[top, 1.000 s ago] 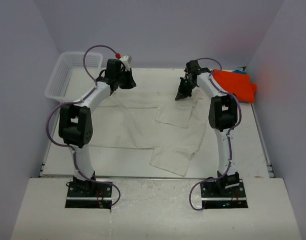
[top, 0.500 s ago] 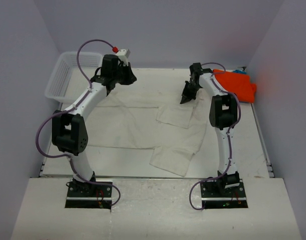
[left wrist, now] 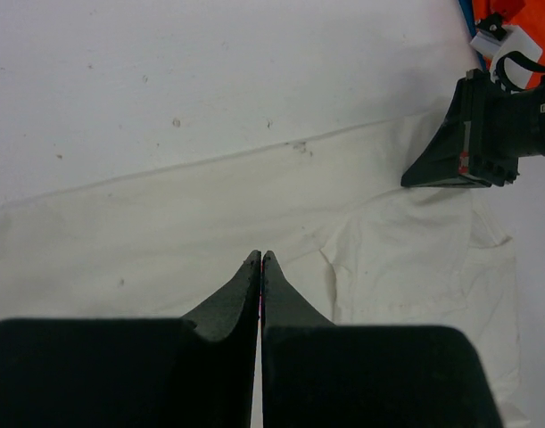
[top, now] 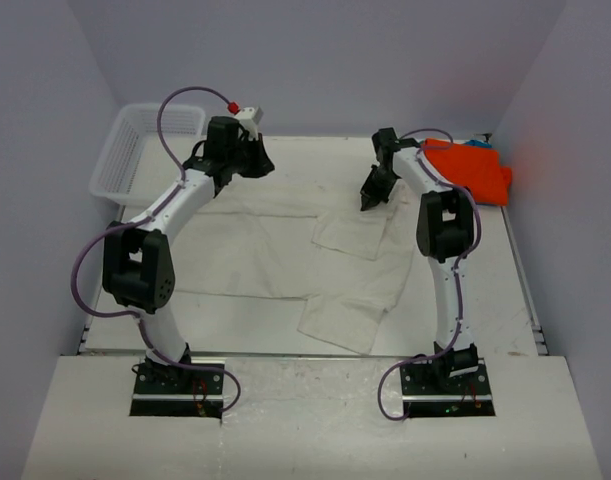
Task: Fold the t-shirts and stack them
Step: Fold the flattened tshirt in 1/3 of the way
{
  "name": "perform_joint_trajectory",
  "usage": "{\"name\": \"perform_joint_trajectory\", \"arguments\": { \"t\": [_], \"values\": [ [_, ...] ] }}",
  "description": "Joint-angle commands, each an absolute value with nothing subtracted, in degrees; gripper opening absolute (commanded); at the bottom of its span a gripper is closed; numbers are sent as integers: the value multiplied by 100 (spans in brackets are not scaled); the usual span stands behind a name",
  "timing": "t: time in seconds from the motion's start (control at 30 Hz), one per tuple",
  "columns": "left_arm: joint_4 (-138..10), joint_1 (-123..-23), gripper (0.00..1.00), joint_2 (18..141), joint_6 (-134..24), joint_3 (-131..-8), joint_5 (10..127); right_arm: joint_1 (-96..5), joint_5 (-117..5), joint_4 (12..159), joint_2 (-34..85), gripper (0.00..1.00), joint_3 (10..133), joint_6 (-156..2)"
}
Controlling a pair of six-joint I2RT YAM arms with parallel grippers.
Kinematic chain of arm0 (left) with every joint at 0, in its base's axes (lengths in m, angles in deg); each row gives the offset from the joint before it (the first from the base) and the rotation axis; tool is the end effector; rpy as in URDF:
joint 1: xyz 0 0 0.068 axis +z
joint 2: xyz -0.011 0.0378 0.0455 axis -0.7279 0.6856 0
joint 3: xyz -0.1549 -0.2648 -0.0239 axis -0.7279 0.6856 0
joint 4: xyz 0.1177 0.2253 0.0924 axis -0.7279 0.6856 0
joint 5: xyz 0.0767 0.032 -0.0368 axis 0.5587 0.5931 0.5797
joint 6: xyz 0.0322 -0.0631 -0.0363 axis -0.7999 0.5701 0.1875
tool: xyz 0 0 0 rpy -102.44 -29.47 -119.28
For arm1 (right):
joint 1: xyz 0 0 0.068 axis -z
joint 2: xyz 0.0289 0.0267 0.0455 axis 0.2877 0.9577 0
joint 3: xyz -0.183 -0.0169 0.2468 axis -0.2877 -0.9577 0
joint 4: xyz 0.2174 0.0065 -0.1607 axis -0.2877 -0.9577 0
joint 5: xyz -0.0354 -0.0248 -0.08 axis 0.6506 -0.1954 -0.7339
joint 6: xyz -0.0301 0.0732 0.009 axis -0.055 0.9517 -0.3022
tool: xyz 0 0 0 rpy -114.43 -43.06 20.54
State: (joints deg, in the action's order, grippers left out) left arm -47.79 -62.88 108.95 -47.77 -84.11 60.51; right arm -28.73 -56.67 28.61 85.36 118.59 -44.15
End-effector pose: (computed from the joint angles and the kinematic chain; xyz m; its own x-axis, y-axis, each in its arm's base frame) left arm 0.4503 -0.1504 0.3118 -0.6344 -0.1327 -0.7616 0.3105 0.8585 -0.4082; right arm 0.5351 0.1222 0.1445 -0.8787 0.4622 -0.1197 0.4237 0.8703 0.2511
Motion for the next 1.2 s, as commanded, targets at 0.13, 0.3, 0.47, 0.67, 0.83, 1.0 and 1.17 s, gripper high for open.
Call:
{"name": "perform_joint_trajectory", "arguments": {
  "t": [0.13,0.3,0.47,0.67,0.83,1.0,1.17],
  "values": [
    [-4968,-6385,0,10556,-4733,-8197,6087,-2938,-6577,2785,7781,0,11061,-3215],
    [-4898,-6482,0,10547,-4777,-8144,6395,-2903,-6895,3268,7235,0,10506,-3056],
    [-4907,-6517,0,10635,-4742,-8021,6378,-2806,-7088,3173,7146,0,10646,-3144],
    [-4915,-6605,0,10600,-4733,-7951,6430,-2814,-6965,3242,7095,0,11033,-3680],
    [-4854,-6693,0,10521,-4812,-7872,6693,-3112,-6894,4330,6094,2,10226,-4741],
    [-4539,-6789,7,10398,-4778,-7784,7290,-3298,-6932,4799,4924,13,9426,-5236],
    [-4143,-6877,11,10195,-4707,-7766,7494,-3482,-6552,4877,3501,54,8214,-5210]
  ]
}}
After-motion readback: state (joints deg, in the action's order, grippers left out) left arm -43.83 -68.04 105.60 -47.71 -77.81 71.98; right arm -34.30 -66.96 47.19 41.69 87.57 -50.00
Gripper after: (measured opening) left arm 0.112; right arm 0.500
